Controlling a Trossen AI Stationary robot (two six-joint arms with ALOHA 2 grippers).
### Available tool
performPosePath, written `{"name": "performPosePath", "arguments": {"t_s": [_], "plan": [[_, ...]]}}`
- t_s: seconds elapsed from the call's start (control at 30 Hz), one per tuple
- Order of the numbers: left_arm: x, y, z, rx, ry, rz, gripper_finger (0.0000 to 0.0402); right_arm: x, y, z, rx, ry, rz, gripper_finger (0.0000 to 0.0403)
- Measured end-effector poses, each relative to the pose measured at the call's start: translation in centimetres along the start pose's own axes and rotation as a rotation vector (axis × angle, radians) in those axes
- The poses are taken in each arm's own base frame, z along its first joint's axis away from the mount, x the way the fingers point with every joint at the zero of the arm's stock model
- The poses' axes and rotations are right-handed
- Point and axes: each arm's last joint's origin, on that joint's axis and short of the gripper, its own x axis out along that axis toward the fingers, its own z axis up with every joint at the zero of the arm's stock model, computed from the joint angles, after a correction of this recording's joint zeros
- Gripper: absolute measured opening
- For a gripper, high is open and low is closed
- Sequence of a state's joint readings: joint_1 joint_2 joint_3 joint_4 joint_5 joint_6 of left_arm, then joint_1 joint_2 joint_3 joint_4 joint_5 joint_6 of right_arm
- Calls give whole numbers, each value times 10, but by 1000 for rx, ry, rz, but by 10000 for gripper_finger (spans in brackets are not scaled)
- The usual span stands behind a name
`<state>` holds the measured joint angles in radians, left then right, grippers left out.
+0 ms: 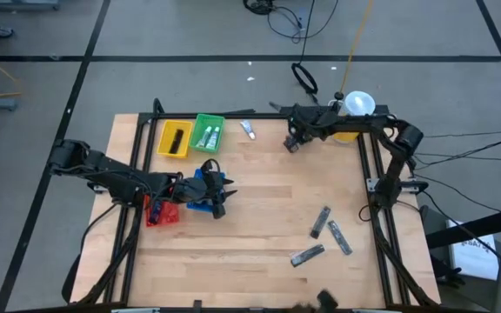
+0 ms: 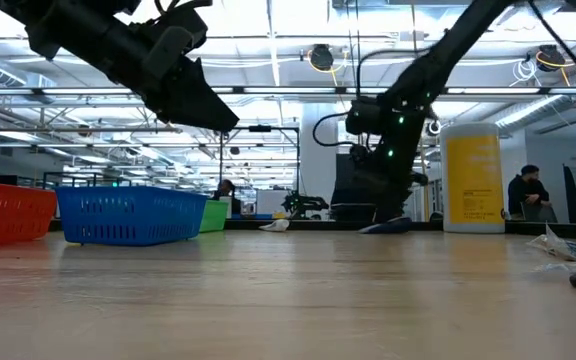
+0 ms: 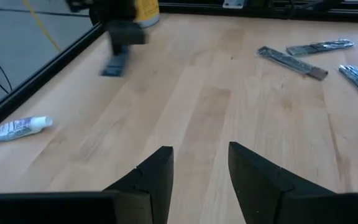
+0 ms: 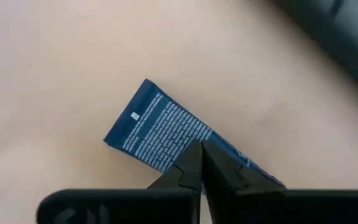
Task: Pick & Place Travel size toiletries
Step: Put the blue shaving cream into the red bin
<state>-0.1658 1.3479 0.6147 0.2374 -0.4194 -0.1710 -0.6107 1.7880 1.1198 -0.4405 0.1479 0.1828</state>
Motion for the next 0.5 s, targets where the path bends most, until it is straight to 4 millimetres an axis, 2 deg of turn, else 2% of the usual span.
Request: {"name": "performPosePath", "arguments": {"t_s": [0.1,0.27,0.37,0.5], "plan": [[0,0,0,2,4,-1,152,-13,37,-19,-40,49,114,1],[-1,-3,-1,-8,3,-11,152,-27,106,-66,-171,66,296,1],[-2,-5,-1,-6,2,-18,152,-39,144,-93,-282,-54,417,1],[-3,-8,-1,-8,0,-31,152,-61,181,-117,-359,-288,612,2]]}}
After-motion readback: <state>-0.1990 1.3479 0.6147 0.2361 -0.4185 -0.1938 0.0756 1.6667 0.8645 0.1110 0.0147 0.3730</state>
